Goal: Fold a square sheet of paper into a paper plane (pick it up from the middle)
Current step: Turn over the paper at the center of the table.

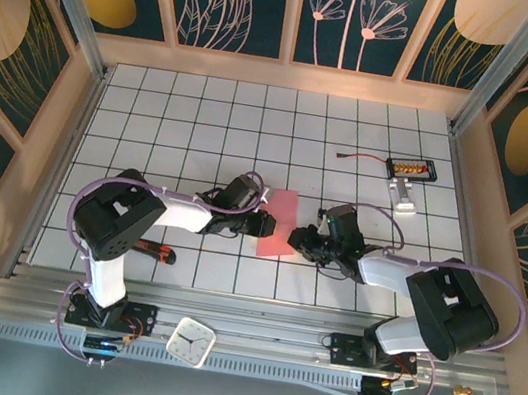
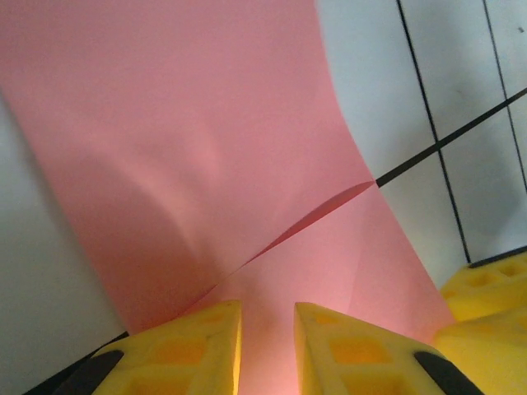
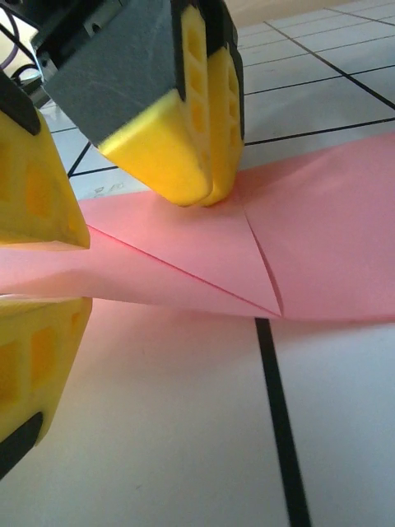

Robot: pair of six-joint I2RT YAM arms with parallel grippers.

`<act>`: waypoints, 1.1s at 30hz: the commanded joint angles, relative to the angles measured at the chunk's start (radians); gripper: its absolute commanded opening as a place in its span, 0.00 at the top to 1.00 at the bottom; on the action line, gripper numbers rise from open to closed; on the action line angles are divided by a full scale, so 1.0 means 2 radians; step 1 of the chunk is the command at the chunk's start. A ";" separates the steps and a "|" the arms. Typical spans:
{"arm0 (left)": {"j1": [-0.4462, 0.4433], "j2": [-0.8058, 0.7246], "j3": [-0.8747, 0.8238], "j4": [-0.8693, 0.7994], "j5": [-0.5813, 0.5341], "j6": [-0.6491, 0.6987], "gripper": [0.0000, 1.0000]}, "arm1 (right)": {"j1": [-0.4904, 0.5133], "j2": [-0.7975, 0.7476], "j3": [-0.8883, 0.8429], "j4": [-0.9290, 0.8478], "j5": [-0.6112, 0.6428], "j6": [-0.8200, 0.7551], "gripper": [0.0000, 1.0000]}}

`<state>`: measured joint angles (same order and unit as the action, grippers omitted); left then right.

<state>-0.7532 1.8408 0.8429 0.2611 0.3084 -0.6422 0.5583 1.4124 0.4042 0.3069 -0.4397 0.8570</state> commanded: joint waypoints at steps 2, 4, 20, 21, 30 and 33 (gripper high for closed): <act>0.001 0.008 0.000 0.008 -0.013 -0.010 0.78 | 0.014 -0.021 -0.019 0.043 0.011 0.030 0.76; 0.001 0.010 -0.002 0.009 -0.011 -0.013 0.78 | 0.023 -0.024 -0.027 0.053 0.019 0.041 0.76; 0.001 0.011 -0.006 0.007 -0.013 -0.014 0.80 | 0.063 -0.068 -0.053 0.040 0.099 0.076 0.80; 0.001 0.011 -0.006 0.006 -0.013 -0.014 0.80 | 0.064 -0.066 -0.052 0.039 0.099 0.077 0.82; 0.001 -0.009 0.007 0.004 -0.001 -0.015 0.69 | 0.065 -0.083 -0.018 -0.030 0.145 0.034 1.00; 0.001 -0.045 0.019 0.001 -0.001 -0.005 0.57 | 0.056 -0.090 0.025 -0.116 0.173 -0.031 1.00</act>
<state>-0.7536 1.8236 0.8455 0.2729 0.3050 -0.6685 0.6804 1.2644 0.3748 0.2260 -0.1799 0.9203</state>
